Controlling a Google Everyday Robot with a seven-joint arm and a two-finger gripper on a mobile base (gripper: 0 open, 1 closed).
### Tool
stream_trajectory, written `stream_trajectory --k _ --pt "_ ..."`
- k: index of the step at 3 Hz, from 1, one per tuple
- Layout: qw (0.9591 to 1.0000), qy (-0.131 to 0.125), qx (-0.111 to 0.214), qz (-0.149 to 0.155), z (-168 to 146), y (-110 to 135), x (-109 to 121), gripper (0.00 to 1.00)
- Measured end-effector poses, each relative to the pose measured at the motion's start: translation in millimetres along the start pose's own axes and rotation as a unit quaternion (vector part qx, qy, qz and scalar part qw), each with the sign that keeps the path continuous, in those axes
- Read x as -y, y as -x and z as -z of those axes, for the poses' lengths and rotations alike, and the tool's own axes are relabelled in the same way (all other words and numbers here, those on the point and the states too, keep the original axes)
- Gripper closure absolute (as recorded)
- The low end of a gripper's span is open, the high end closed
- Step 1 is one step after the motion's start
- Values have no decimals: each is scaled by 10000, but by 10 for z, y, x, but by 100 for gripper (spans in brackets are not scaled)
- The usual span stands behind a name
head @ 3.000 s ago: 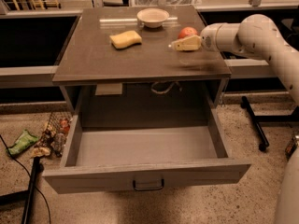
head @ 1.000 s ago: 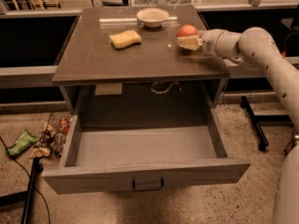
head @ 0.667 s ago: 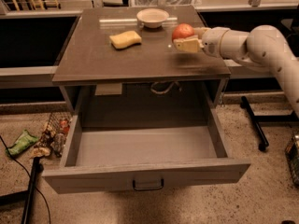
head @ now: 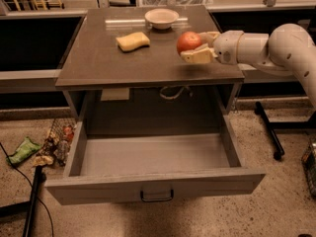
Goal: Place apple into top drawer
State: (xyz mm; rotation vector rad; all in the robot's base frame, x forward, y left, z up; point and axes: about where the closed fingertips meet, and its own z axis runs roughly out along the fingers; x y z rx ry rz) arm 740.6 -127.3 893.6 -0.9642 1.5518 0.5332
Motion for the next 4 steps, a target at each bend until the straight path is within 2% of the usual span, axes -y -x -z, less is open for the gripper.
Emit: stream_trajectory --k 1,2,3,4 --pt "10000 -1 1 -1 -2 1 0 100" --pt "9988 436 -209 99 -47 -49 -237 100" --pt "9921 1007 -697 276 107 -97 -799 100" --pt "9852 1270 -1094 356 241 -177 -1208 100"
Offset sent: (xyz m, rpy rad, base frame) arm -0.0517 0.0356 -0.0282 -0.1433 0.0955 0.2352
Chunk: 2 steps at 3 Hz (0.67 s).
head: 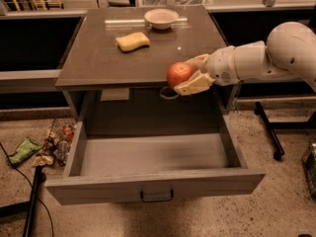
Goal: Place apple into top drawer
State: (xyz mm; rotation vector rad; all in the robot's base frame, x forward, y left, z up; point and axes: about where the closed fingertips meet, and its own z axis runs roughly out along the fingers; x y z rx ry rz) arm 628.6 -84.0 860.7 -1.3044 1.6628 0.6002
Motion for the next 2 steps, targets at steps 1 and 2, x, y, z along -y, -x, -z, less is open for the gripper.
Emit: stream_trajectory --k 1,2 --pt "9991 177 -365 -85 -9 -188 -319 100" --pt "9975 235 -574 -339 -87 -473 -548 100"
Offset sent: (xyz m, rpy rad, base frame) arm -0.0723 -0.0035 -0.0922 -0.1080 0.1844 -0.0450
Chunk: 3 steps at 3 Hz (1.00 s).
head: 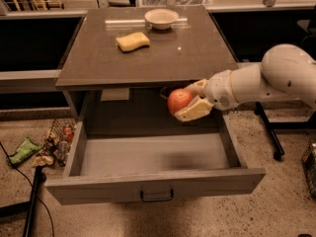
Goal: Place apple into top drawer
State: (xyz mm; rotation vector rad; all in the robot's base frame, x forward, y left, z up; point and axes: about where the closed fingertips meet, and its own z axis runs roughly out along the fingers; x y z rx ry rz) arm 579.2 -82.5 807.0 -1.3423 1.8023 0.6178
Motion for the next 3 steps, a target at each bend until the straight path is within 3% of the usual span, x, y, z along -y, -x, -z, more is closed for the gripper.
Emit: stream_trajectory --k 1,2,3 --pt "9991 -98 -52 -406 -144 -376 -91 100" --pt "9968 -381 -219 -662 -302 -695 -2 100" --pt "9968 -381 -219 -661 -302 -695 -3 100"
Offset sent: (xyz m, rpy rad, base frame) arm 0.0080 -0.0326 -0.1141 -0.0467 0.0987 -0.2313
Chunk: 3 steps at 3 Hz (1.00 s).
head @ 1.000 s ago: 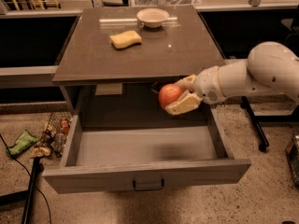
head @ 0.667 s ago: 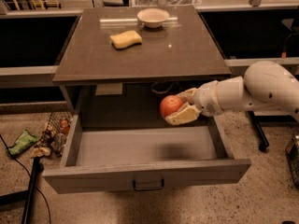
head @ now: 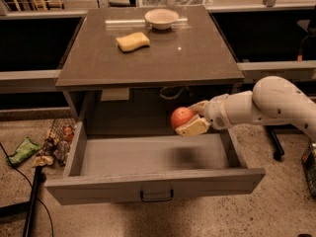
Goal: Place apple into top drawer
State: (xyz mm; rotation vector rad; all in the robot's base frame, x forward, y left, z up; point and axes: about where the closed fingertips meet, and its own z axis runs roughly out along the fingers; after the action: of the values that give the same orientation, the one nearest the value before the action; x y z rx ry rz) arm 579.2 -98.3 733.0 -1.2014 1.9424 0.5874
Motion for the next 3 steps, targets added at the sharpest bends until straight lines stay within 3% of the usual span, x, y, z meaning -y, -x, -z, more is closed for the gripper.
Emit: stream_trajectory --k 3 --pt "9971 -319 -327 -612 -631 -386 245 100"
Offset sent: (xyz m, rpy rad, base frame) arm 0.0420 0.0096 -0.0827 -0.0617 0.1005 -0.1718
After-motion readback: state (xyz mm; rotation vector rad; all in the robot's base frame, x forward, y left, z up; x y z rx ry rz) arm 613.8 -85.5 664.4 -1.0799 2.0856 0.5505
